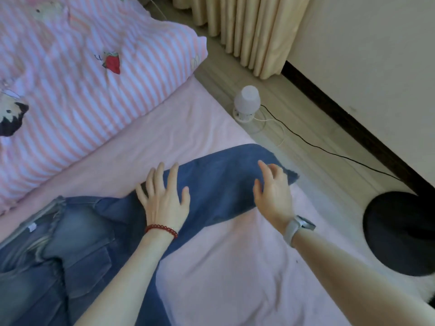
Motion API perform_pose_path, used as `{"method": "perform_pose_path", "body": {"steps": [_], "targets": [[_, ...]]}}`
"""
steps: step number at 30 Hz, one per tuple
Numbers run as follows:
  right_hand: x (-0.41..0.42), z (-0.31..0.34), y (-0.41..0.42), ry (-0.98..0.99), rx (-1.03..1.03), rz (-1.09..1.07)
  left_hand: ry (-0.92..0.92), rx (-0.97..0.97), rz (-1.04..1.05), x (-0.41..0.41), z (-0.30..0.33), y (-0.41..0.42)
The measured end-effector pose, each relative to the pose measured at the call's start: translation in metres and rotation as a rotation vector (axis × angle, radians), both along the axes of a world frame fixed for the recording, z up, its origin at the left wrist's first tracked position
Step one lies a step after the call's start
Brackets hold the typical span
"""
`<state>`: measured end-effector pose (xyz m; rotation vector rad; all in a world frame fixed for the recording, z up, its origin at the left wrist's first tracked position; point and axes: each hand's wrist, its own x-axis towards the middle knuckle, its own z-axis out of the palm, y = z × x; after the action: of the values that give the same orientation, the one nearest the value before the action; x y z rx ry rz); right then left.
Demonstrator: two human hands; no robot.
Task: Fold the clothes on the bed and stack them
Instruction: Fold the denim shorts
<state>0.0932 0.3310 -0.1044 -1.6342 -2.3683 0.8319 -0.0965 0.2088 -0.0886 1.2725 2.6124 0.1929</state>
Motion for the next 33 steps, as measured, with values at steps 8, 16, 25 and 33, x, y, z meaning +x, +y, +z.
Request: {"method": "perform_pose_path", "body": {"steps": [8, 16, 25, 33], "targets": [[0.012, -0.043, -0.075, -0.284, 0.198, 0.701, -0.392, -0.328, 0.085, 0.038, -0.025, -0.085], [-0.009, -0.003, -0.159, 0.035, 0.081, 0.493, -0.257, 0.409, 0.54, 0.037, 0.027, -0.188], [-0.018, -0.007, -0.32, 0.038, -0.479, 0.375, -0.094, -0.026, 1.118, 0.061, -0.004, -0.362], [-0.049, 0.019, -0.311, 0.259, -0.606, -0.197, -0.402, 0.426, 1.313, 0.038, 0.017, -0.384]]}}
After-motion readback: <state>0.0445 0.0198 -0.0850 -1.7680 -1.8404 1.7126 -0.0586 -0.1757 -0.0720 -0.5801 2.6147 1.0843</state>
